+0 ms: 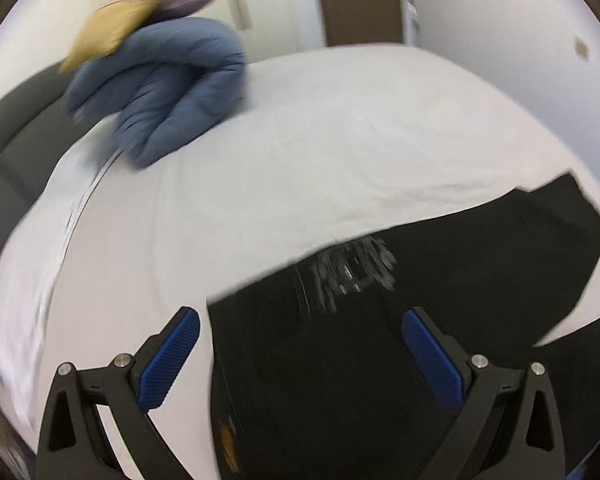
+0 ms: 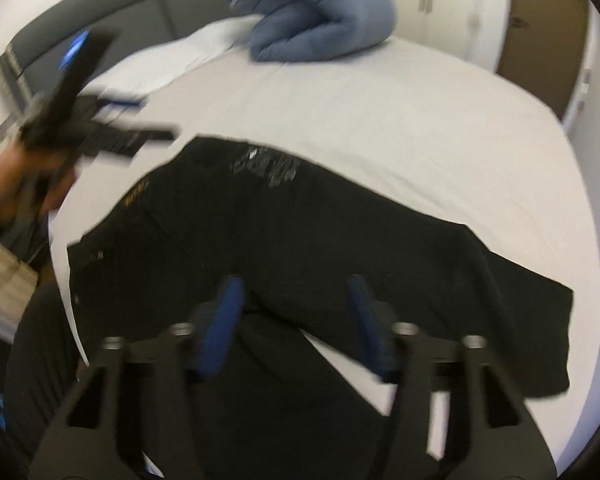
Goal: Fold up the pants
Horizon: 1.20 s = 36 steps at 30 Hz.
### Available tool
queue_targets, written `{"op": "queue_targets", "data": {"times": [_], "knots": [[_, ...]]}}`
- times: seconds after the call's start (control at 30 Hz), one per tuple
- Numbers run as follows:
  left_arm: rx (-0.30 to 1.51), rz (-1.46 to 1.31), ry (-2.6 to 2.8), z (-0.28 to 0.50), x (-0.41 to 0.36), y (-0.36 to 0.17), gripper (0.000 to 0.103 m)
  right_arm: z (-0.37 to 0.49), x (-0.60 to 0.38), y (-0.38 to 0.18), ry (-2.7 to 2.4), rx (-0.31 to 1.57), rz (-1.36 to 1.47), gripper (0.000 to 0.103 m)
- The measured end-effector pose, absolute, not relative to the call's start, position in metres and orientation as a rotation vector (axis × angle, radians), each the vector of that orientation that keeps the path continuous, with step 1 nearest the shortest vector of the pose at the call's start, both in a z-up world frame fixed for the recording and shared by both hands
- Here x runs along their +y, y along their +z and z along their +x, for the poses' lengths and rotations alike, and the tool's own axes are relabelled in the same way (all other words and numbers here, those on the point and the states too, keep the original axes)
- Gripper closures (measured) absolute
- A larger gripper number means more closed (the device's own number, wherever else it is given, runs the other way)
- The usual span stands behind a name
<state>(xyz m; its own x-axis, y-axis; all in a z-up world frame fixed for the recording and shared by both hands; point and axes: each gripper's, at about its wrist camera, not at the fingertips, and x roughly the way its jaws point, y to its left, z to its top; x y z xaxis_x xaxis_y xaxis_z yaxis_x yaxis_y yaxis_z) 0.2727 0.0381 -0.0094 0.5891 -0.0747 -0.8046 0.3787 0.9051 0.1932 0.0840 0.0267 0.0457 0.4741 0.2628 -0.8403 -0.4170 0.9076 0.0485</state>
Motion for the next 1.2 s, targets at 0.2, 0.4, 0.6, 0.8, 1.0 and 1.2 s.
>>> {"op": "queue_targets", "data": {"times": [0.2, 0.4, 0.6, 0.8, 1.0, 1.2], "knots": [[0.965, 0.538, -0.348, 0.345, 0.021, -0.061, 0.004, 0.132, -0.01, 0.032, 0.506, 1.02, -0.126, 0.065], [1.111, 0.632, -0.476, 0.389, 0.016, -0.12, 0.012, 0.169, -0.002, 0.01, 0.598, 1.017, -0.211, 0.065], [1.25, 0.497, -0.604, 0.418, 0.03, -0.138, 0.029, 0.192, 0.0, -0.009, 0.638, 1.033, -0.184, 0.065], [1.304, 0.514, -0.704, 0.403, 0.02, -0.137, 0.091, 0.211, 0.0, -0.021, 0.625, 1.042, -0.182, 0.065], [1.089, 0.565, -0.642, 0.348, 0.024, -0.098, 0.096, 0.234, 0.015, -0.022, 0.624, 1.032, -0.23, 0.065], [0.907, 0.596, -0.62, 0.273, 0.032, -0.069, 0.096, 0.266, 0.031, -0.014, 0.619, 1.022, -0.308, 0.065]]}}
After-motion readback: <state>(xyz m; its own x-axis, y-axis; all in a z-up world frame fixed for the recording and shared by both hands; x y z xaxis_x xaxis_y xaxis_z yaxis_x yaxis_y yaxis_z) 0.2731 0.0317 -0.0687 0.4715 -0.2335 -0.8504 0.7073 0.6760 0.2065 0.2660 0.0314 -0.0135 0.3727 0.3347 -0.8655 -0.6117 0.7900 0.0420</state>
